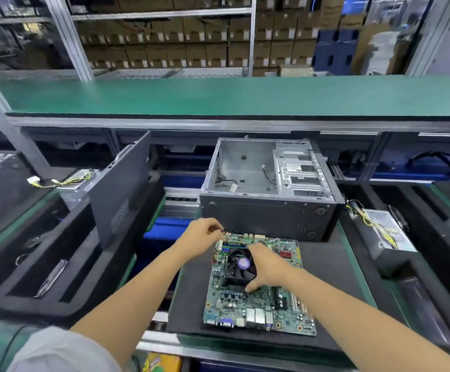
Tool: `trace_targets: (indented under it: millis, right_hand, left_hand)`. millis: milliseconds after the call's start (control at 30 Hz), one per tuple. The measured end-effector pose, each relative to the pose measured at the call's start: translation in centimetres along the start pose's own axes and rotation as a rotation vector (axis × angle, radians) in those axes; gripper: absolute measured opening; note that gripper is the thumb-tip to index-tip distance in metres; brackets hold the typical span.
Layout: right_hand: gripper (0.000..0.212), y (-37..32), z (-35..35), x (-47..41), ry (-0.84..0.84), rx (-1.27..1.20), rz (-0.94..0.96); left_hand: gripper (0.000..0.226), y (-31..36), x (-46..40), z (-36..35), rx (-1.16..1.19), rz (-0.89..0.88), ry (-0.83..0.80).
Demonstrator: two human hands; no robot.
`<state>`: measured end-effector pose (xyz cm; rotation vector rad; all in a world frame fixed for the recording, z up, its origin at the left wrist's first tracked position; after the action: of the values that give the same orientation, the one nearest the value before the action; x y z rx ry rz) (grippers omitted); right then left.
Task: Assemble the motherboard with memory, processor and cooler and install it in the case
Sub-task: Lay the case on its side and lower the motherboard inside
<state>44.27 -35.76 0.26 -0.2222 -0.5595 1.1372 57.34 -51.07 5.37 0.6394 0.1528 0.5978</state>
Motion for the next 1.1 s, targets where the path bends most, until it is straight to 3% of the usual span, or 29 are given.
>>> trace_targets:
  millis: [300,433,600,767,900,1100]
  right_hand:
    - [0.104,-1.9,6.8,6.4,0.024,0.057,0.023]
    - [0.109,-3.1,11.6,9.4,0.070,0.066,0.008]
    - [0.110,-3.6,16.0,9.5,0.122,0.114,0.001]
    - [0.113,-2.8,18.5,7.4,0.157,0.121,0.015]
    - [0.115,-1.9,20.1,5.5,0.175,0.068,-0.023]
    - [0.111,-1.0,22.6,3.5,0.256,0.039,-0.109]
  left_hand:
    - [0.019,-1.2,-1.8,3.9,0.109,-0.039,0.129]
    - [0.036,-0.4,-3.8,4.2,-0.087,-0.232,0.179]
    - [0.064,-0.5,-7.4,3.9,-0.454,-0.216,-0.042]
    - [0.045,-0.7,-10.1,3.5,-0.843,-0.195,-0.019]
    - [0.029,-0.4,-10.8,3.5,-0.771,-0.223,-0.017]
    - [0.038,2.9,-7.3,1.8,-0.705,-0.324,-0.064]
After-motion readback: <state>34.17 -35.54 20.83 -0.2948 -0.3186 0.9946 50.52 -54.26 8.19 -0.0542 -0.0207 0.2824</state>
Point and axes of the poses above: each hand's wrist, its own x-axis away from the middle knuckle, its own z-axis out of the back of the hand, y = z × x, the point moved 1 cm from there along -x, towards the middle knuckle, and after that the axes turned 4 degrees about -x, right-handed, at the moved point
